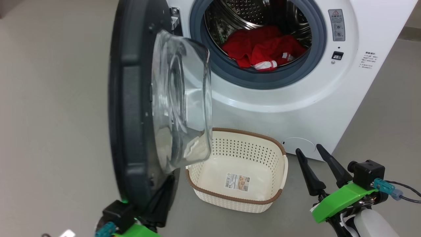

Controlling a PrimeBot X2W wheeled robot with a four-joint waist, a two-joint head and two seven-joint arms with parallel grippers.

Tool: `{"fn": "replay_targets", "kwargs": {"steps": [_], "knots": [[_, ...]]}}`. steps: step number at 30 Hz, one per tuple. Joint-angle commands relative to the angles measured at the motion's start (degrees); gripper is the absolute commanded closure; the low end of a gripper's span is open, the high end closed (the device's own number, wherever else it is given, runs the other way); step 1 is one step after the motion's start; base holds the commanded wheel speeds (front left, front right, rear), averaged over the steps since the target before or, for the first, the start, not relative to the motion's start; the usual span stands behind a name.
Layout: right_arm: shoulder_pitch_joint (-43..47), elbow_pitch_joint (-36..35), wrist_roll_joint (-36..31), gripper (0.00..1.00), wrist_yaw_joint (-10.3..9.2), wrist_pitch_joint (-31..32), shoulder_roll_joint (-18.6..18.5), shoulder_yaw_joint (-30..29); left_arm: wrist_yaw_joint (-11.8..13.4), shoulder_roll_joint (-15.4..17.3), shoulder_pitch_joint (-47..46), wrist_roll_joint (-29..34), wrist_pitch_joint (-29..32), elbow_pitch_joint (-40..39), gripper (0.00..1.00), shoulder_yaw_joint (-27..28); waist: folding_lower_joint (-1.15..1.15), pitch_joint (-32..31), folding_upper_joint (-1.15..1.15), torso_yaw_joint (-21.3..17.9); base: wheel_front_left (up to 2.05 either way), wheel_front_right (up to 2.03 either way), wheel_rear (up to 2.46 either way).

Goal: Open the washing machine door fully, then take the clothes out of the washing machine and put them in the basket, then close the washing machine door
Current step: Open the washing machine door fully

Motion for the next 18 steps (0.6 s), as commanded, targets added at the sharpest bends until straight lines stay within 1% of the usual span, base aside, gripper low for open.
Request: {"fn": "replay_targets", "kwargs": {"steps": [1,14,17,18], "knots": [[-0.9,-1.1,-0.2,0.00,0.09,-0.7,-0.3,1.4,1.3,2.3,-1.5,-0.7,-1.0,-1.6,1.00,3.8,0.00,-0.1,0.00,0.2,0.00,0.00,0.00],[-1.0,-0.9,-0.1,0.00,0.09,-0.7,-0.3,1.7,4.2,6.5,0.9,-2.0,-0.7,-4.3,1.00,8.3,0.00,-0.2,0.00,2.0,0.00,0.00,0.00],[-0.9,-0.9,-0.1,0.00,0.09,-0.7,-0.2,1.6,5.1,7.3,0.7,-2.4,0.4,-4.2,1.00,9.4,0.00,0.0,0.00,2.7,0.00,0.00,0.00],[-0.9,-0.9,-0.1,0.00,0.09,-0.7,-0.2,1.6,5.8,7.8,0.2,-2.8,1.2,-4.1,1.00,10.2,0.00,0.2,0.00,3.0,0.00,0.00,0.00]]}}
